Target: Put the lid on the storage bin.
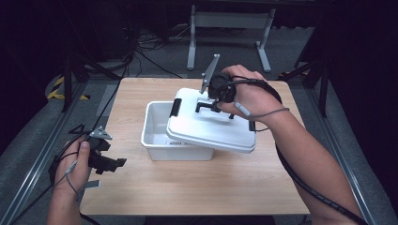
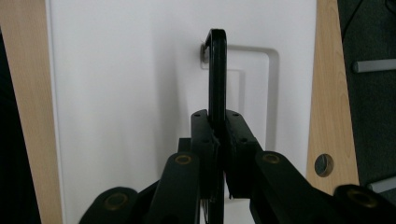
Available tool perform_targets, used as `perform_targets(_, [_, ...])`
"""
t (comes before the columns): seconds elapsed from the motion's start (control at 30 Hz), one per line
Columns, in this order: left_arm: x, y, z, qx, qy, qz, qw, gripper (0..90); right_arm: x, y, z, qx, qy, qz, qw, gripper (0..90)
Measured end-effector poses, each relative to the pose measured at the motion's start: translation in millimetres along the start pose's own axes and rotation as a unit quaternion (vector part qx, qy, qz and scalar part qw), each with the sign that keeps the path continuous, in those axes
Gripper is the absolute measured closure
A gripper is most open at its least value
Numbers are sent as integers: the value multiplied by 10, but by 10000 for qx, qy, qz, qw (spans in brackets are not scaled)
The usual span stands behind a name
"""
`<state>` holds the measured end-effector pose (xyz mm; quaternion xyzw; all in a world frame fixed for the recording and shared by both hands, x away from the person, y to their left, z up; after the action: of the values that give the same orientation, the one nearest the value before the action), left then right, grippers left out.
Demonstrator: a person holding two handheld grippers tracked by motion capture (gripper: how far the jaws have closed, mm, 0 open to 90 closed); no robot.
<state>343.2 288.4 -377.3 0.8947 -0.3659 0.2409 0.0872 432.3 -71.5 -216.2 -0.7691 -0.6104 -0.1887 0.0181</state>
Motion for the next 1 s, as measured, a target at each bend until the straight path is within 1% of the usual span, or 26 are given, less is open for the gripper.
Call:
perform_targets(0.03, [1, -3, 4, -4, 5, 21, 10000, 172, 43, -3, 18, 8, -9, -66, 10000, 843])
perform_targets(0.07, [2, -6, 4, -15, 3, 38, 10000, 172, 75, -14, 30, 5, -10, -68, 10000, 843])
perform_targets(0.1, [2, -6, 4, -15, 3, 38, 10000, 172, 75, -14, 30, 5, -10, -68, 10000, 843])
perform_targets(0.13, [0, -5, 2, -18, 15, 6, 10000, 173, 148, -33, 65, 33, 10, -116, 9999, 844])
perform_targets(0.17, [-1, -7, -1, -20, 14, 6, 10000, 173, 148, -33, 65, 33, 10, -116, 9999, 844])
perform_targets(0.2, [-5, -12, -7, -5, 20, 15, 10000, 172, 208, -41, 98, 30, 21, -188, 9998, 844])
perform_targets(0.23, [-5, -12, -7, -5, 20, 15, 10000, 173, 208, -41, 98, 30, 21, -188, 9998, 844])
perform_targets(0.27, [-9, -13, -9, -6, 38, 4, 10000, 173, 260, -49, 134, 56, 41, -236, 9997, 844])
perform_targets(0.33, [-15, -15, -19, -17, 45, -10, 10000, 173, 301, -49, 164, 76, 49, -304, 9995, 844])
perform_targets(0.4, [-17, -17, -22, -8, 53, -5, 10000, 172, 337, -53, 202, 114, 93, -312, 9994, 844])
perform_targets(0.53, [-24, -21, -25, -28, 53, 13, 10000, 172, 416, -43, 295, 165, 103, -409, 9990, 845])
perform_targets(0.6, [-25, -22, -29, -11, 71, -14, 10000, 172, 464, -40, 361, 185, 118, -470, 9987, 845])
perform_targets(0.67, [-25, -23, -28, -12, 71, -25, 10000, 172, 479, -41, 383, 197, 123, -480, 9986, 845])
perform_targets(0.73, [-27, -24, -26, -26, 62, -25, 10000, 172, 532, -42, 466, 230, 106, -527, 9983, 845])
perform_targets(0.9, [-36, -32, -34, -20, 96, -29, 9999, 172, 615, -22, 611, 189, 14, -618, 9979, 844])
perform_targets(1.0, [-35, -34, -30, -10, 108, -24, 9999, 171, 635, -9, 661, 191, 54, -631, 9978, 845])
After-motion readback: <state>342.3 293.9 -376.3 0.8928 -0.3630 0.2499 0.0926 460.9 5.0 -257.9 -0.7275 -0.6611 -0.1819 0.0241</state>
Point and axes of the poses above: each handheld gripper's, and its own axes: z roughly forward along the jaws, x roughly out of its top, y roughly to its right, the point moved 1 cm from there along z, roughly forward along the jaws, and after that the axes turned 7 degrees about z, right-handed, at the moved point
